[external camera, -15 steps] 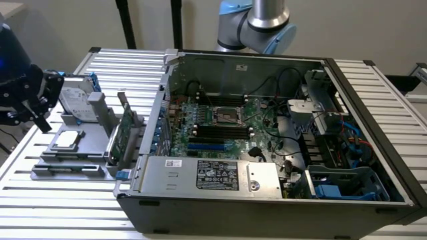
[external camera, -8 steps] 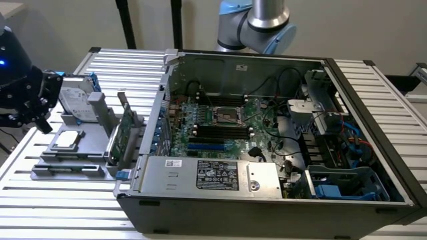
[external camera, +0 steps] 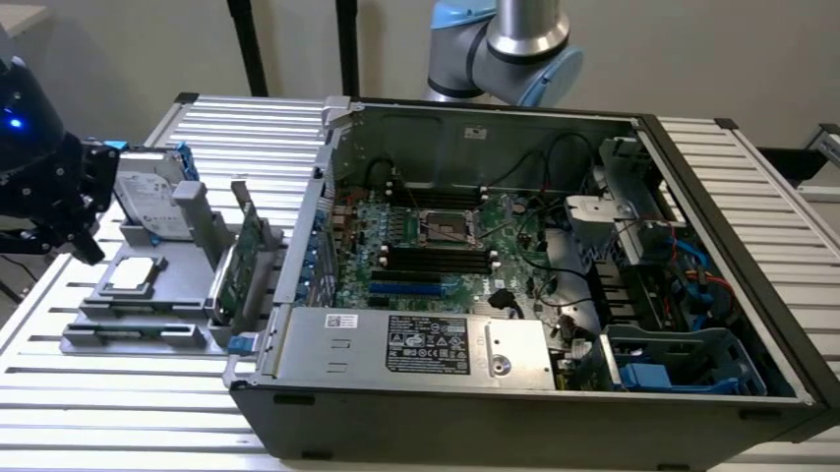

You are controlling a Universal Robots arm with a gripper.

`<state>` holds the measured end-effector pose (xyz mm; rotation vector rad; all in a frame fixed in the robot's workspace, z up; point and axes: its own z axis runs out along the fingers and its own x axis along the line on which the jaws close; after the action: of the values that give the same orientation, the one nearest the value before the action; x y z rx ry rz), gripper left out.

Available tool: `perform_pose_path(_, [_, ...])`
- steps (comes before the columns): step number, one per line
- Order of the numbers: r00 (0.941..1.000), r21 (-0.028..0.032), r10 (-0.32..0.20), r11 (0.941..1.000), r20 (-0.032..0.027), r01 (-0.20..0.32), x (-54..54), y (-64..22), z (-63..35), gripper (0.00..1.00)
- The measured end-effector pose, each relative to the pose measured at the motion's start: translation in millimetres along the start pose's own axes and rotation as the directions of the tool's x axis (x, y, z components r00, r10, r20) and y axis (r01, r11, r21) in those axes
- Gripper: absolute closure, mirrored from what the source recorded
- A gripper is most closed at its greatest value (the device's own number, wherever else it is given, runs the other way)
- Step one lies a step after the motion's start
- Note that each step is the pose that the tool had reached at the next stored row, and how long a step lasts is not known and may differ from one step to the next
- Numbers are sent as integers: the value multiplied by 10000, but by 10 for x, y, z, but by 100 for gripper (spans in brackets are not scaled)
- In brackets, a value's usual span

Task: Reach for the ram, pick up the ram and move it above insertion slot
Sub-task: 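Pick up the ram and move it above insertion slot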

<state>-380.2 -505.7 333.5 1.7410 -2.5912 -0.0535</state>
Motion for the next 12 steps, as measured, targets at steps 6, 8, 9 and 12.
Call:
perform_pose_path(6, [9941,-19,-1089,9941,-4,1089,0,-1,20,89])
perform_pose_path(8, [9893,-25,-1461,9893,-3,1461,0,-1,28,89])
perform_pose_path(9, [9865,-28,-1640,9865,-3,1640,0,-2,31,89])
perform_pose_path(12, [9759,-40,-2181,9759,4,2181,0,-2,40,89])
